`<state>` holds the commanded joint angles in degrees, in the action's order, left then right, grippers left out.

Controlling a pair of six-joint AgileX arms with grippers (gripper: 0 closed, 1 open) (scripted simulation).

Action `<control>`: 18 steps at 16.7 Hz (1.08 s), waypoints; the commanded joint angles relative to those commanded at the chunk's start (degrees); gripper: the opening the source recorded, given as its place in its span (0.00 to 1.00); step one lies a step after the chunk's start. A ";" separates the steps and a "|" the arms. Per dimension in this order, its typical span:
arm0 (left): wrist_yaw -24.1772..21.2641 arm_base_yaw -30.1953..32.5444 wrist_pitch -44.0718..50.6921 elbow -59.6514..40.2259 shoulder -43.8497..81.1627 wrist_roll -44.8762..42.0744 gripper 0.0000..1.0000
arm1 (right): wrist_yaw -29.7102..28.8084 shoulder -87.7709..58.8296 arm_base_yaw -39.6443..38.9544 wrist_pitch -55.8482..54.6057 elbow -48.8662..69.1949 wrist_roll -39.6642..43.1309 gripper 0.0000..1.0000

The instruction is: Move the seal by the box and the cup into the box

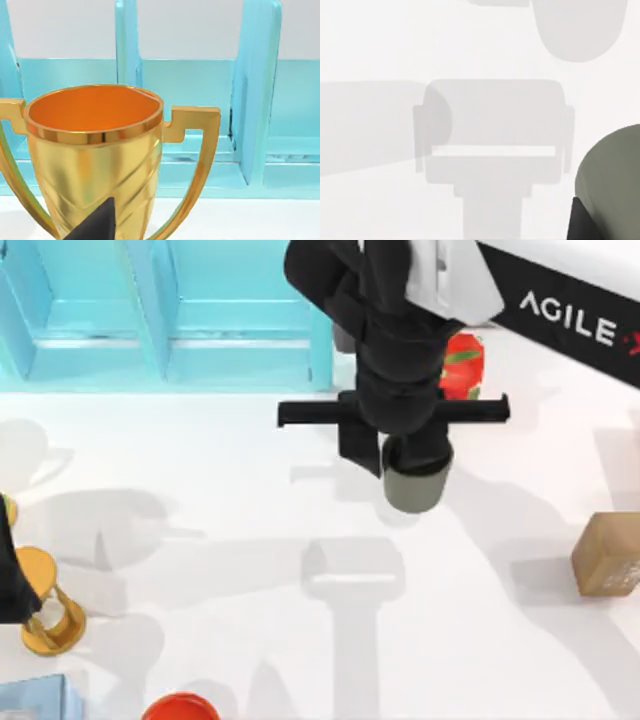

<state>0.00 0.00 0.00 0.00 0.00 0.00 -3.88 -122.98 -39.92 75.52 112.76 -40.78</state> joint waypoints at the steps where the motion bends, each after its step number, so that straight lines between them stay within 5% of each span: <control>1: 0.00 0.00 0.00 0.00 0.00 0.00 1.00 | 0.00 0.00 0.00 0.00 0.00 0.00 0.00; 8: 0.00 0.00 0.00 0.00 0.00 0.00 1.00 | 0.88 3.96 8.11 -0.41 -5.33 8.32 0.00; 18: 0.00 0.00 0.00 0.00 0.00 0.00 1.00 | 5.62 27.59 49.76 -4.79 -34.97 50.15 0.00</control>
<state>0.00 0.00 0.00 0.00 0.00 0.00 1.74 -95.38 9.84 70.73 77.79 9.37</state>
